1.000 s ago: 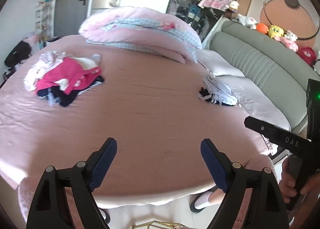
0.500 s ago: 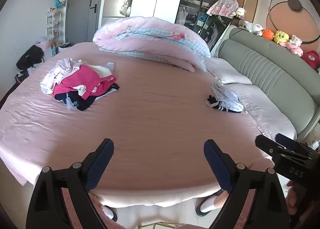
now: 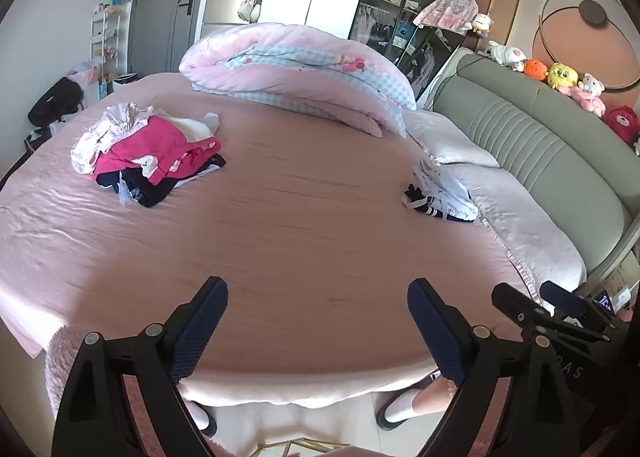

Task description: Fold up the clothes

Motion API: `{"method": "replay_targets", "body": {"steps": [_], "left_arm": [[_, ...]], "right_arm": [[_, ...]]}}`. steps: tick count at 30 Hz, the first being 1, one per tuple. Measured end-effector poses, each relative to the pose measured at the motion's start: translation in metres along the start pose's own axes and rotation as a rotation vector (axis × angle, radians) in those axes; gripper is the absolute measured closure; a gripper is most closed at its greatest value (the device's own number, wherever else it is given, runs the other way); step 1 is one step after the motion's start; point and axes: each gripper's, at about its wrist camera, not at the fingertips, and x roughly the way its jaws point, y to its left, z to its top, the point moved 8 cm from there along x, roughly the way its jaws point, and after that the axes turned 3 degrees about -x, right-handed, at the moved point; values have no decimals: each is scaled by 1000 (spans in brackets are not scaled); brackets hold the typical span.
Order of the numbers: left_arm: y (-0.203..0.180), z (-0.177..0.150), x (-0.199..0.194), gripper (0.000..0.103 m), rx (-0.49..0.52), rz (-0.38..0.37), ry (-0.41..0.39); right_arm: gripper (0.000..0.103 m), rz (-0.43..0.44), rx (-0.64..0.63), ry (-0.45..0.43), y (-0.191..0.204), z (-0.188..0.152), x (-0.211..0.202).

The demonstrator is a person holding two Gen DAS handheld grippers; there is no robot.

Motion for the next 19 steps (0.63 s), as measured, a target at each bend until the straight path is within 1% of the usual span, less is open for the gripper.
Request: {"method": "replay_targets", "body": {"steps": [4, 7, 10, 13, 19], "left_arm": [[-3, -3, 1, 11, -1, -18, 6], [-6, -3, -2, 11, -5, -55, -4], [-4, -1, -4, 11, -11, -43, -26], [-5, -1, -3, 11, 21, 4, -30], [-7, -5, -1, 11, 11, -7, -18]], "right_arm": [[18, 4, -7, 4, 1, -2, 2], [18, 8, -13, 5, 2, -2, 3], [18, 11, -11, 9, 4, -3, 3], [18, 21, -12, 10, 4, -3, 4], [18, 25, -12, 8, 6, -3, 4]]}}
